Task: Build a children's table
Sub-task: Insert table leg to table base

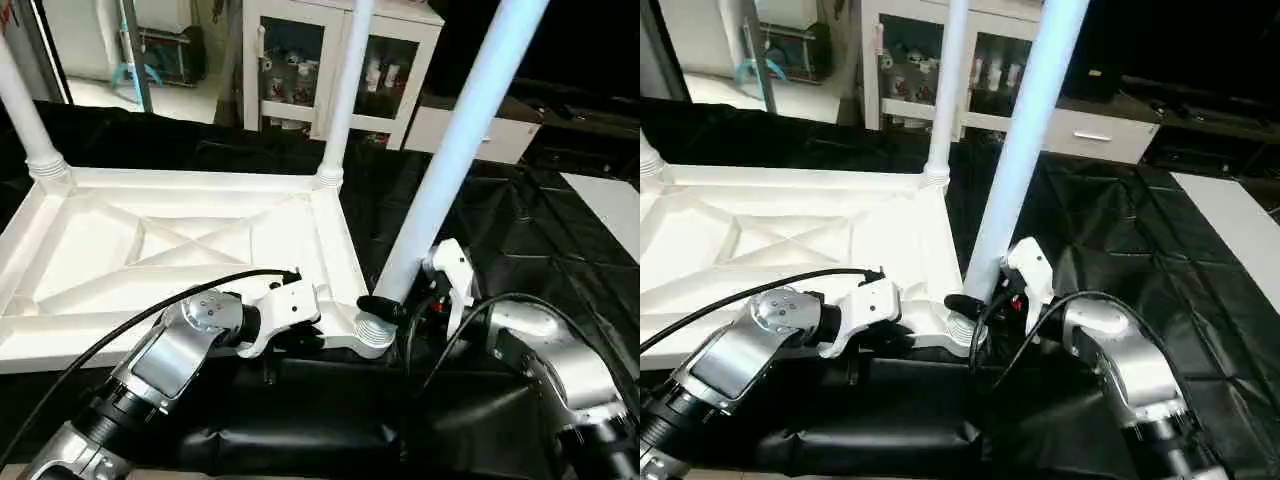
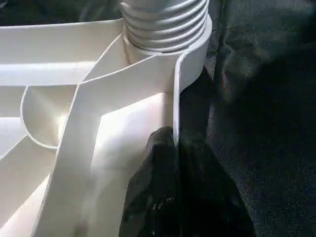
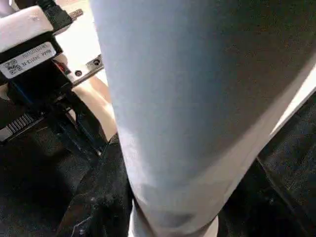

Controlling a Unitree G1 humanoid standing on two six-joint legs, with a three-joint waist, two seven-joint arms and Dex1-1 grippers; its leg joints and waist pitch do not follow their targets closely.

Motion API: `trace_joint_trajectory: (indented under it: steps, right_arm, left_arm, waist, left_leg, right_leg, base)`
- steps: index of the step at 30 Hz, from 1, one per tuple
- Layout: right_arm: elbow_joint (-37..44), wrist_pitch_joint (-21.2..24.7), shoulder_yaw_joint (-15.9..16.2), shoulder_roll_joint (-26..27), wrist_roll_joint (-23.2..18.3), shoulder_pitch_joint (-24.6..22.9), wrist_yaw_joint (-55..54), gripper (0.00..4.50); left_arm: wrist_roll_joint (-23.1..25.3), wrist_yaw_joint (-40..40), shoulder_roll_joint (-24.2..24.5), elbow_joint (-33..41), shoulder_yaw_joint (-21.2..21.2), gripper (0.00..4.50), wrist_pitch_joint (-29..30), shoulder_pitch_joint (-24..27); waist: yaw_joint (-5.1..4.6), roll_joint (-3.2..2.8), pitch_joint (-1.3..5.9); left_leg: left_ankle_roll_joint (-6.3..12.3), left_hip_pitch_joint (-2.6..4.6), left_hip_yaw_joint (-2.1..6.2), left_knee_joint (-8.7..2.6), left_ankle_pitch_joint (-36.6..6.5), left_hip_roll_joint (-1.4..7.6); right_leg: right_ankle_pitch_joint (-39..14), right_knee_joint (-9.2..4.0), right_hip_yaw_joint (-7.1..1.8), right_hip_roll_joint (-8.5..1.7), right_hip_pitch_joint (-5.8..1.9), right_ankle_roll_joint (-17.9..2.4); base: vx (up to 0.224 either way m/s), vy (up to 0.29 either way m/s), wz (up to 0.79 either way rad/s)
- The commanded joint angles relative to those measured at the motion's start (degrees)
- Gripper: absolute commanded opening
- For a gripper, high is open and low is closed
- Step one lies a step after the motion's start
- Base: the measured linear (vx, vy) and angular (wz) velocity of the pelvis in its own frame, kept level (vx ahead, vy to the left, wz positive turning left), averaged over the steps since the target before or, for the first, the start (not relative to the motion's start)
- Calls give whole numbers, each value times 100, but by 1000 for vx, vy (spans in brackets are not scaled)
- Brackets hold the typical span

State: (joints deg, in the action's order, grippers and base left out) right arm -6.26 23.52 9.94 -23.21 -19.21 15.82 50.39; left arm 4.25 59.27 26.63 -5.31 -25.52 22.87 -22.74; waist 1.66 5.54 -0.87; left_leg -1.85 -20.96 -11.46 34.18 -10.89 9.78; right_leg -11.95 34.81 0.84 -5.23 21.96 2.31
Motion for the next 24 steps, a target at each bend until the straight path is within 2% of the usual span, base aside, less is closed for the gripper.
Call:
trace_joint_trajectory:
  steps: [1, 4, 8, 9, 13, 16, 18, 19, 20, 21, 22, 23, 24]
  right_arm:
    - [-913, 687, 384, -122, 459, -288, -200, 185]
    - [-1066, 466, 360, 0, 554, -188, -338, 185]
    - [-1061, 289, 323, 89, 531, -224, -360, 185]
    - [-1049, 263, 315, 98, 532, -239, -375, 185]
    - [-1007, 143, 266, 138, 554, -300, -492, 185]
    - [-1150, -124, 59, 401, 697, -320, -1149, 185]
    - [-1332, -249, -49, 546, 815, -248, -1569, 185]
    - [-1548, -365, -169, 689, 920, -149, -1996, 185]
    - [-1548, -365, -169, 689, 920, -149, -1996, 185]
    - [-1888, -459, -324, 852, 1030, 38, -2588, 185]
    - [-1888, -459, -324, 852, 1030, 38, -2588, 185]
    - [-2119, -521, -424, 952, 1097, 164, -2965, 185]
    - [-2447, -570, -536, 1088, 1126, 366, -3397, 185]
  left_arm:
    - [28, -116, -18, -68, 37, 0, 66, 59]
    - [31, -134, -22, -80, 36, 0, 55, 45]
    - [24, -196, -37, -62, 45, 0, 52, 48]
    - [21, -201, -38, -57, 47, 0, 53, 52]
    - [32, -285, -60, -60, 80, 0, 40, 69]
    - [-32, -622, -310, -194, 275, 0, 172, -5]
    - [-33, -806, -454, -273, 341, 0, 361, -84]
    - [-5, -965, -581, -352, 367, 0, 487, -173]
    - [-5, -965, -581, -352, 367, 0, 487, -173]
    - [-3, -1234, -817, -494, 459, 0, 688, -318]
    - [-3, -1234, -817, -494, 459, 0, 688, -318]
    - [-7, -1412, -975, -593, 520, 0, 814, -415]
    - [34, -1718, -1206, -786, 594, 0, 928, -587]
  waist:
    - [-26, -74, 79]
    - [-40, -81, 84]
    - [-78, -101, 88]
    - [-88, -106, 84]
    - [-134, -110, 74]
    - [-162, -152, 62]
    - [-201, -118, 53]
    - [-217, -117, 43]
    - [-264, -133, 31]
    - [-321, -147, 30]
    - [-348, -166, 25]
    - [-395, -215, 32]
    - [-417, -262, 16]
  left_leg:
    - [-531, 102, 298, -580, -3083, 340]
    - [-582, 118, 323, -591, -3259, 341]
    - [-657, 104, 361, -640, -3423, 344]
    - [-666, 133, 352, -638, -3524, 344]
    - [-653, 146, 360, -642, -3702, 340]
    - [-691, 149, 373, -664, -3840, 337]
    - [-697, 145, 395, -666, -3960, 324]
    - [-711, 143, 394, -676, -4005, 325]
    - [-735, 164, 416, -669, -4162, 302]
    - [-749, 164, 454, -675, -4316, 289]
    - [-761, 166, 490, -687, -4409, 286]
    - [-798, 126, 549, -750, -4590, 303]
    - [-831, 94, 579, -846, -4856, 320]
  right_leg:
    - [-2848, -589, -137, -297, 96, -630]
    - [-2945, -602, -120, -292, 105, -584]
    - [-2702, -596, -81, -274, 84, -616]
    - [-2688, -613, -81, -266, 113, -623]
    - [-2808, -651, -77, -276, 130, -599]
    - [-2826, -674, -67, -269, 144, -572]
    - [-3015, -697, -38, -266, 135, -515]
    - [-3084, -697, -39, -270, 140, -503]
    - [-3294, -734, -2, -260, 178, -471]
    - [-3415, -755, 40, -262, 151, -444]
    - [-3408, -765, 85, -257, 130, -440]
    - [-3084, -738, 160, -244, 21, -474]
    - [-2720, -698, 261, -213, -55, -513]
  base:
    - [0, 0, 0]
    - [0, 0, 0]
    - [0, 0, 0]
    - [0, 0, 0]
    - [0, 0, 0]
    - [0, 0, 0]
    - [0, 0, 0]
    - [0, 0, 0]
    - [0, 0, 0]
    - [-62, 26, -13]
    - [-62, 26, -13]
    - [-58, 41, -19]
    - [-60, 39, -16]
